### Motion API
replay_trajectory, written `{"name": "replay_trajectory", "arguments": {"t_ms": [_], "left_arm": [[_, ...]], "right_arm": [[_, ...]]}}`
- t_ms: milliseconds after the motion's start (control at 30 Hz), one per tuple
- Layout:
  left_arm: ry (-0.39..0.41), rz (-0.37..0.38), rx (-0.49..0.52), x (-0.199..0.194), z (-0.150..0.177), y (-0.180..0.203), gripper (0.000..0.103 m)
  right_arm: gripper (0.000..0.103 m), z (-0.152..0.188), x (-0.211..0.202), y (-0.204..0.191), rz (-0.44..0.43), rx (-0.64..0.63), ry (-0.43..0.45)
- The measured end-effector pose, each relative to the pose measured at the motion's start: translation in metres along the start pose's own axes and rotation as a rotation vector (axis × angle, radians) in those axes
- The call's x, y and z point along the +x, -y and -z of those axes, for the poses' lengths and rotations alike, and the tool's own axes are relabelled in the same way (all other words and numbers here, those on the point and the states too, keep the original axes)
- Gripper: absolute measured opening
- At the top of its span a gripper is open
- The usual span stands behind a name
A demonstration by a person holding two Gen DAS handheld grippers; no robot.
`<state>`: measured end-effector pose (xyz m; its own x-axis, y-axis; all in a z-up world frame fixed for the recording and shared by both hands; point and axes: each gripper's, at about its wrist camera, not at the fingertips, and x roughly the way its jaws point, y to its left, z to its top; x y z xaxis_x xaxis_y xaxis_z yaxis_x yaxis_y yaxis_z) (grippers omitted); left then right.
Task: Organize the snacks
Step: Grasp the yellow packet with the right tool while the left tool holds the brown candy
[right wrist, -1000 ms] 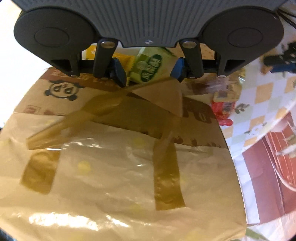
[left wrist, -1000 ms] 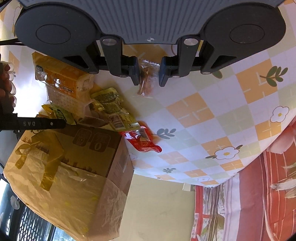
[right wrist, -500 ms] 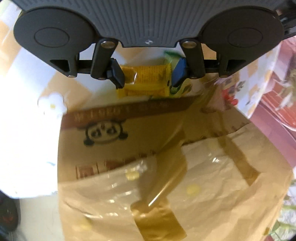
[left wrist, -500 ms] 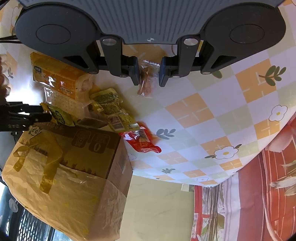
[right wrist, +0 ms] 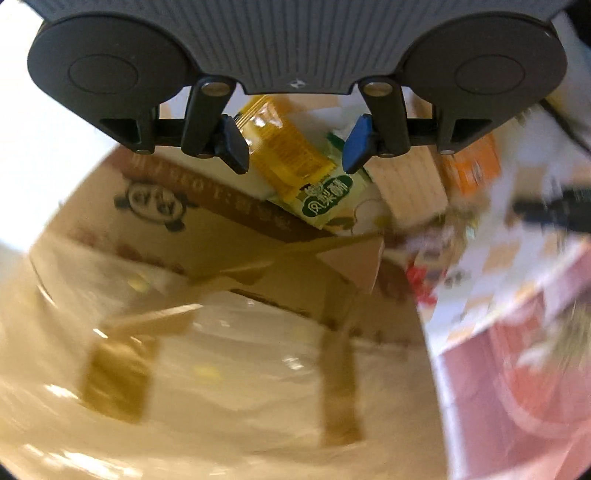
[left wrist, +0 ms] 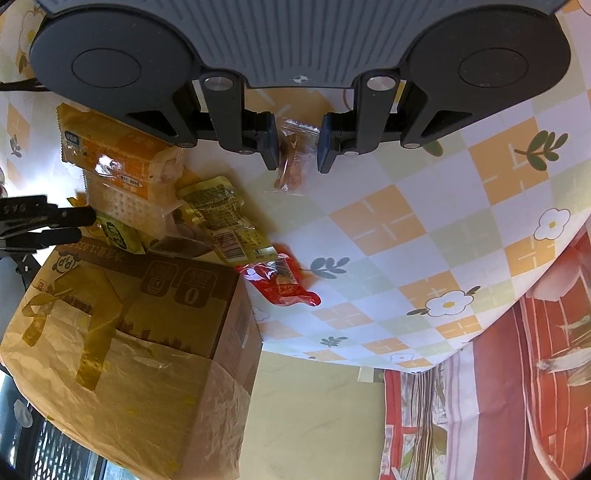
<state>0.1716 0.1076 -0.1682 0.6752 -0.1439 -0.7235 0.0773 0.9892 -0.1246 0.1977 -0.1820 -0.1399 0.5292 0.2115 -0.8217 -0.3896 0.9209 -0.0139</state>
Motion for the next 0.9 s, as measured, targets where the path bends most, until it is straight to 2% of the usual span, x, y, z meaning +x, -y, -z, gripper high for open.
{"name": "replay_trajectory", "arguments": {"t_ms": [67,167,267,333,467,900], "left_arm": [[0.001,-0.003,0.001,0.0,0.0,0.001,0.023],[0.001,-0.005,-0.003,0.0,0.001,0.002,0.023],[-0.003,-0.004,-0.011,0.0,0.0,0.001,0.023],[-0.006,-0.005,-0.017,0.0,0.0,0.001,0.023],[-0.013,-0.012,-0.015,-0.001,0.0,0.003,0.023],[-0.035,-0.054,0.0,-0.001,0.0,0.012,0.023]], "right_arm": [[0.063,0.0,0.003,0.0,-0.022,-0.048,-0.007],[0.067,-0.005,0.011,0.006,-0.068,-0.04,-0.014],[0.067,-0.003,0.019,0.016,-0.125,0.056,-0.027],[0.064,0.002,0.014,0.021,-0.142,0.129,-0.006],[0.06,0.012,0.003,0.02,-0.155,0.177,0.019],[0.067,0.027,-0.012,0.006,-0.162,0.1,0.027]]}}
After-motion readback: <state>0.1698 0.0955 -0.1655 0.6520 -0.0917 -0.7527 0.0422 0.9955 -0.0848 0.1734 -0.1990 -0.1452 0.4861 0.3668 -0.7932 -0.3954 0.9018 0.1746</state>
